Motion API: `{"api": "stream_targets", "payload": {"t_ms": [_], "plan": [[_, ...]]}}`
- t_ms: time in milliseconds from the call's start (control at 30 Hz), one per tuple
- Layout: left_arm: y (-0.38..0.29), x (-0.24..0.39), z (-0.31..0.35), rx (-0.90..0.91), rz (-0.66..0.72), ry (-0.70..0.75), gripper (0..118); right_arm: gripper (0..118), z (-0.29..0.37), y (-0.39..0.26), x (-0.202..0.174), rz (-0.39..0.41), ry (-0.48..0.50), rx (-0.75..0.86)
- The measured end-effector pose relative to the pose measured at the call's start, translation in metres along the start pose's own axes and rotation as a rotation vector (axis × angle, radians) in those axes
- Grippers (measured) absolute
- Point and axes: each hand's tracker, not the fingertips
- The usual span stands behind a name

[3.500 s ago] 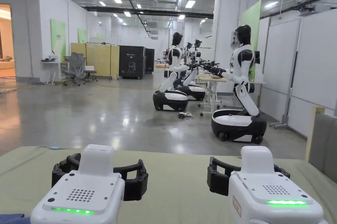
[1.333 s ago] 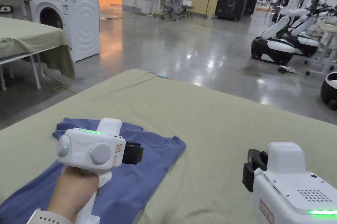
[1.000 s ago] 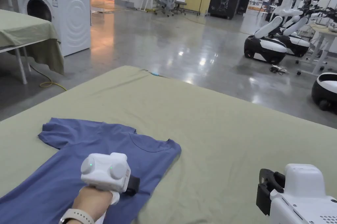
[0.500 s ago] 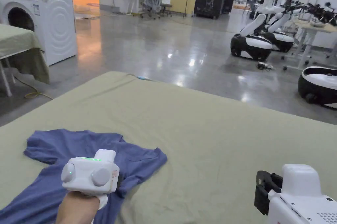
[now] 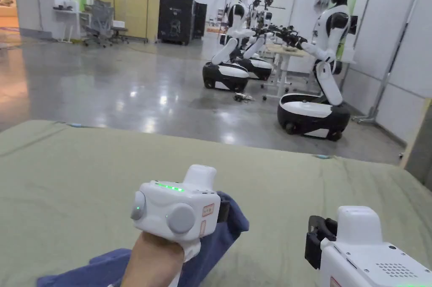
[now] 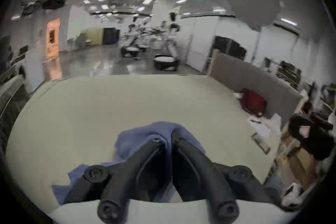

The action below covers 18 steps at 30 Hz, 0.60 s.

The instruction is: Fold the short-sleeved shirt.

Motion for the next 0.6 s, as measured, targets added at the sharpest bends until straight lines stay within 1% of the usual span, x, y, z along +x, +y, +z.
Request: {"api": "stream_targets", "payload": {"t_ms": [67,133,233,300,367,400,500,533,567,600], "plan": [[-0.001,0.045,-0.020,-0.037,-0.038,-0.047,4,4,0.008,-0.004,0.026,0.004,-0.038,0.001],[-0.016,0.079,-0.049,-0.085,-0.074,-0.073,4,4,0.016,-0.009,0.052,-0.003,-0.088,0.001],[-0.054,0.117,-0.103,-0.216,-0.075,-0.078,4,4,0.025,-0.022,0.090,-0.046,-0.130,-0.009],[-0.081,0.131,-0.133,-0.299,-0.084,-0.051,4,4,0.028,-0.031,0.109,-0.059,-0.155,-0.028],[-0.107,0.137,-0.159,-0.373,-0.045,-0.023,4,4,0.028,-0.041,0.128,-0.071,-0.169,-0.048],[-0.114,0.138,-0.165,-0.394,-0.021,-0.023,4,4,0.029,-0.044,0.135,-0.078,-0.173,-0.054],[-0.121,0.144,-0.165,-0.387,-0.048,-0.012,6,4,0.026,-0.052,0.147,-0.087,-0.188,-0.070],[-0.120,0.145,-0.160,-0.358,-0.044,-0.005,11,4,0.024,-0.053,0.149,-0.091,-0.187,-0.070],[-0.117,0.144,-0.153,-0.324,-0.031,-0.007,34,4,0.023,-0.053,0.150,-0.097,-0.182,-0.068],[-0.113,0.144,-0.144,-0.305,-0.013,-0.021,96,4,0.022,-0.052,0.148,-0.103,-0.176,-0.065]]}}
